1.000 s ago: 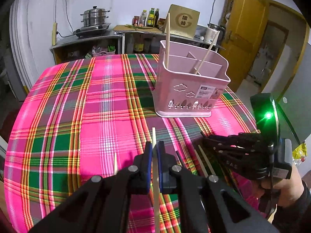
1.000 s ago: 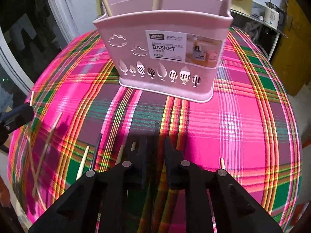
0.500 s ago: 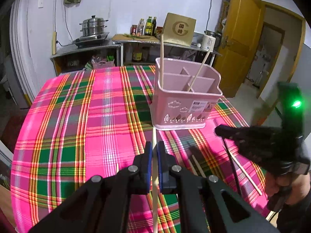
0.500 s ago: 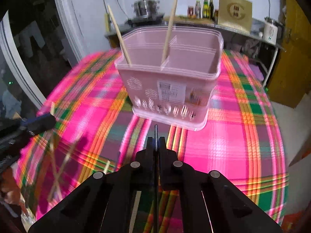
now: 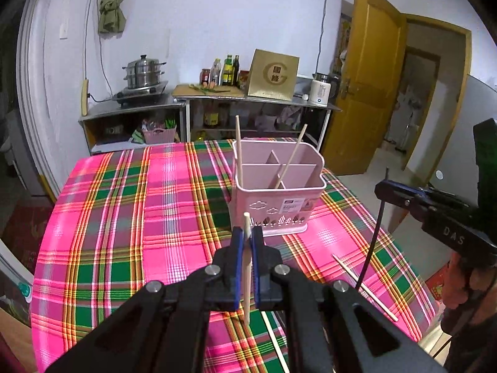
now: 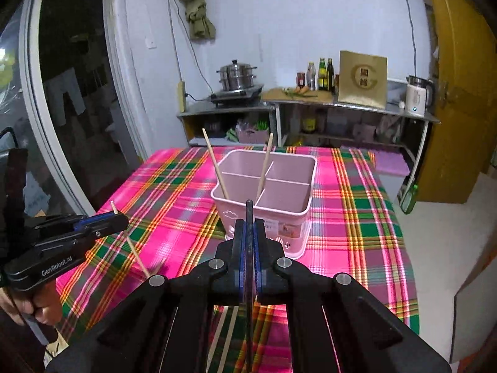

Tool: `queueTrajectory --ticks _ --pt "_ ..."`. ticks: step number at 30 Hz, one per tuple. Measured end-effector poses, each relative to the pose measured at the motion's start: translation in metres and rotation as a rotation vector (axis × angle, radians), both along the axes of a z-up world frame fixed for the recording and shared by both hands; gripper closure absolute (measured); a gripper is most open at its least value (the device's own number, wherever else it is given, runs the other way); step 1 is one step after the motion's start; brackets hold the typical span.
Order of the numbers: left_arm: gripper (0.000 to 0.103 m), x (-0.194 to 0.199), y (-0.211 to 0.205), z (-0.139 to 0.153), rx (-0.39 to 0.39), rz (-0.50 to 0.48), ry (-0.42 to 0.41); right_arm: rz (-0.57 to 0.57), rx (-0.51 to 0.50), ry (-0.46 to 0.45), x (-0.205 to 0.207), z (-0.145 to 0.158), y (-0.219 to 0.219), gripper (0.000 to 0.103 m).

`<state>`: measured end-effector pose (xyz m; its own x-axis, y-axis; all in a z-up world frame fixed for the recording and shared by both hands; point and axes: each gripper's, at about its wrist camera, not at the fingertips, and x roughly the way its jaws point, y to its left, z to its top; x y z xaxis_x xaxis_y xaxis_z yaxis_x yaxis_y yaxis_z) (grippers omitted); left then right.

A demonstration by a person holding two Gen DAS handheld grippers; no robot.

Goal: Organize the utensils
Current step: 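Carry the left tool's chopstick over the basket while the right tool brings its chopstick there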

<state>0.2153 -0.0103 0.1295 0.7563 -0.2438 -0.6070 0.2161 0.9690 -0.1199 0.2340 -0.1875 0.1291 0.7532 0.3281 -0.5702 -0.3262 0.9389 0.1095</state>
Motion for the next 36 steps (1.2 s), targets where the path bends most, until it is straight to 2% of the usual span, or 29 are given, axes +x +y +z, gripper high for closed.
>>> queueTrajectory --ticks 11,19,26,36 --pt "0.097 -0.005 -0.005 0.003 0.015 -0.01 -0.007 0.0 -0.024 -0.025 -0.019 0.006 -0.011 0.099" --pt "0.097 0.001 -0.008 0.014 0.014 -0.031 -0.013 -0.019 0.003 -0.078 -0.018 0.023 -0.018 0.099" --pt "0.097 0.018 -0.014 0.041 0.006 -0.047 -0.061 -0.026 0.066 -0.131 -0.006 0.036 -0.018 0.099" --pt "0.097 0.052 -0.02 0.088 -0.022 -0.051 -0.143 -0.01 0.147 -0.241 0.015 0.081 -0.007 0.099"
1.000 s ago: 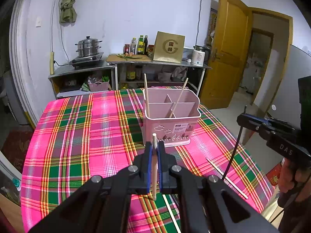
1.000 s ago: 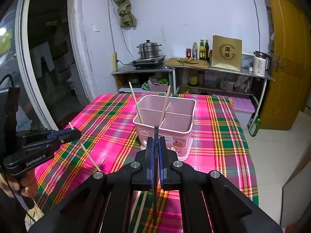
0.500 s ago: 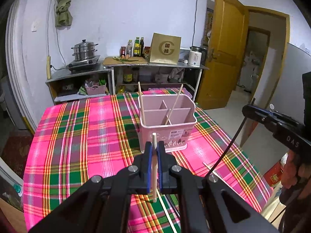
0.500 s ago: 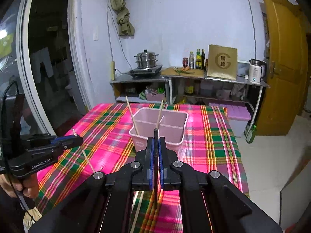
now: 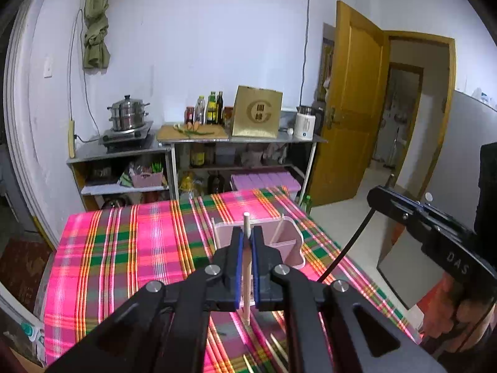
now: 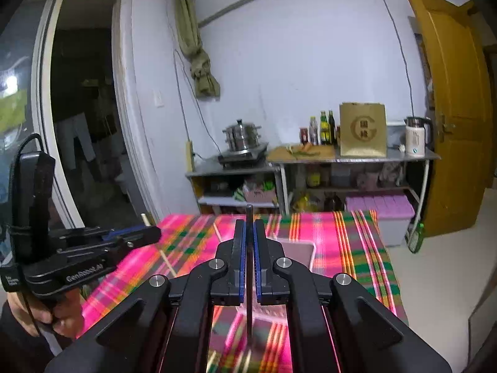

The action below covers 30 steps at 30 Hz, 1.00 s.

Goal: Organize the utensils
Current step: 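Carry the left tool's chopstick over the basket while the right tool brings its chopstick there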

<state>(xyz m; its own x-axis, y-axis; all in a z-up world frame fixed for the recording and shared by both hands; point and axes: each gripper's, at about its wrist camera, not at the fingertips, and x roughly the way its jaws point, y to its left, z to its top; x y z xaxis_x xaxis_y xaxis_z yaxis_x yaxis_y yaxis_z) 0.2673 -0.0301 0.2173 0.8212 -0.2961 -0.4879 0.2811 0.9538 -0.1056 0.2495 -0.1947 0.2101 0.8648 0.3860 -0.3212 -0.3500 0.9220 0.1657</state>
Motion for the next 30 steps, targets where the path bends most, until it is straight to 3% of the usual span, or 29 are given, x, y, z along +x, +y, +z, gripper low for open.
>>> queueTrajectory --ticks 7,16,30 --pt "0.097 0.023 -0.003 0.018 -0.006 -0.004 -0.053 -0.001 0.028 -0.048 0.02 0.017 0.007 0.099" --pt "0.097 0.052 -0.009 0.01 -0.017 -0.008 -0.068 -0.016 0.058 -0.07 0.053 0.015 0.008 0.099" --pt "0.097 0.086 -0.013 -0.047 -0.017 -0.007 0.018 -0.022 0.078 0.027 0.097 -0.05 0.007 0.099"
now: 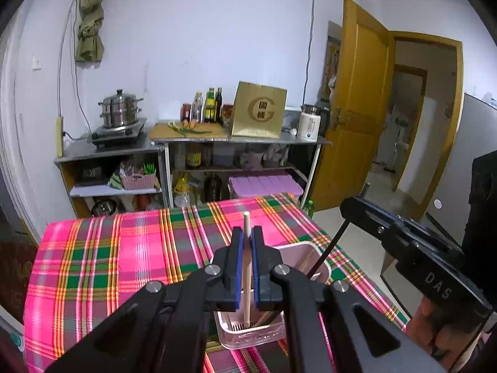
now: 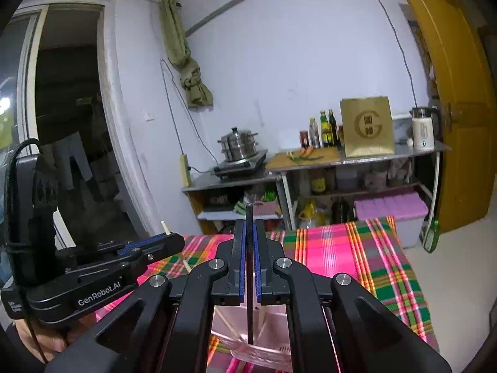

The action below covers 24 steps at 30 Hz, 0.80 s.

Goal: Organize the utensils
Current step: 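Carry the left tool's chopstick over the basket while the right tool brings its chopstick there, then open the left tool over the basket while the right tool releases its chopstick into it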

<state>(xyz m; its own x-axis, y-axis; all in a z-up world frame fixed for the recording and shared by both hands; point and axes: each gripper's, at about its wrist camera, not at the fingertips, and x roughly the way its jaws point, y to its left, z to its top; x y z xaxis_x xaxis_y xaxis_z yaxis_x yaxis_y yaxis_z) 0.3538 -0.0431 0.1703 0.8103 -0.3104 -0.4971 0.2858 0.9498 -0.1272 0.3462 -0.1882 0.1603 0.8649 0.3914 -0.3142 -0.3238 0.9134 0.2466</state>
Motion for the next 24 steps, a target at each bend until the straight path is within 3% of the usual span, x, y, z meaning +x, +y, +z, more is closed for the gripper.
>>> queueTrajectory --ticks 10,18,21,23,24 --pt "0.097 0.01 0.002 -0.037 0.029 0.027 0.084 0.003 -0.016 0.082 0.01 -0.036 -0.002 0.099" --pt "0.097 0.006 0.007 -0.046 0.027 0.044 0.112 0.001 -0.044 0.104 0.008 -0.035 -0.001 0.098" --pt "0.086 0.002 0.009 -0.042 0.027 0.042 0.108 -0.01 -0.04 0.094 0.001 -0.032 -0.006 0.08" --pt "0.074 -0.006 0.014 -0.039 0.01 0.037 0.097 -0.006 -0.032 0.084 -0.007 -0.029 -0.008 0.077" --pt "0.073 -0.011 0.015 -0.037 0.007 0.039 0.089 -0.009 -0.034 0.078 -0.01 -0.027 -0.01 0.077"
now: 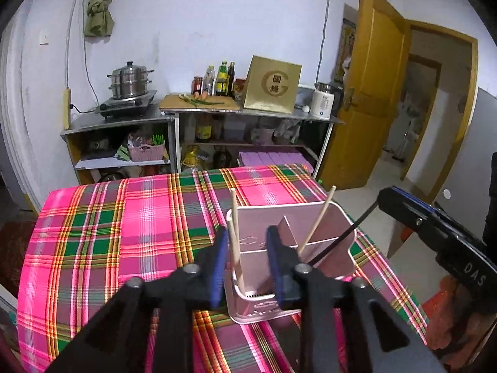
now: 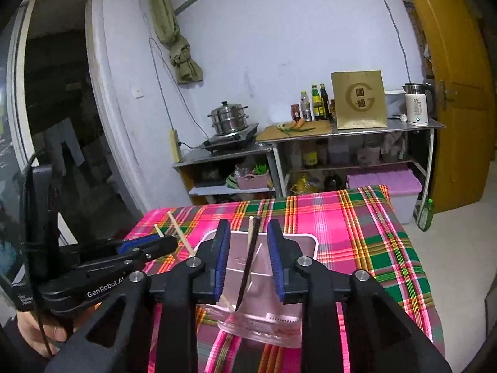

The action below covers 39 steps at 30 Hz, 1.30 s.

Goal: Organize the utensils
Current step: 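Open the left tool over the basket while the right tool releases its chopstick into it, then move both open tools down to the wooden chopsticks on the cloth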

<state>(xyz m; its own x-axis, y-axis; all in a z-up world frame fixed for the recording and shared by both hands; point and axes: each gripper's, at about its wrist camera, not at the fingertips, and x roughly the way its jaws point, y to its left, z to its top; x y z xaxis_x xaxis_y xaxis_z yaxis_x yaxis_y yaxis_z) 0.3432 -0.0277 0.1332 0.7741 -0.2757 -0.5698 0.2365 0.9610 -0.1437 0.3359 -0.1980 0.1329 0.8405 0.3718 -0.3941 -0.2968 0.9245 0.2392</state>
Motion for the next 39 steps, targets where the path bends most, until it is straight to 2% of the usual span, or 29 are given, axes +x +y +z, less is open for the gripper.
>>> queueTrajectory --ticks 10,17,29,35,39 --pt "0.071 -0.075 0.023 0.002 -0.025 0.025 -0.065 -0.037 -0.042 -0.042 -0.068 0.005 -0.018 0.074" --pt "0.071 -0.139 0.029 -0.015 -0.015 0.019 -0.085 -0.012 -0.057 -0.016 -0.127 -0.015 -0.023 0.074" --pt "0.071 -0.21 0.04 -0.074 -0.017 0.04 -0.007 0.035 -0.064 0.078 -0.199 -0.07 -0.031 0.074" --pt "0.071 -0.227 0.044 -0.095 -0.013 0.046 0.034 0.038 -0.083 0.131 -0.21 -0.091 -0.032 0.074" --pt "0.071 -0.225 0.049 -0.101 -0.002 0.064 0.049 0.039 -0.096 0.154 -0.207 -0.098 -0.029 0.074"
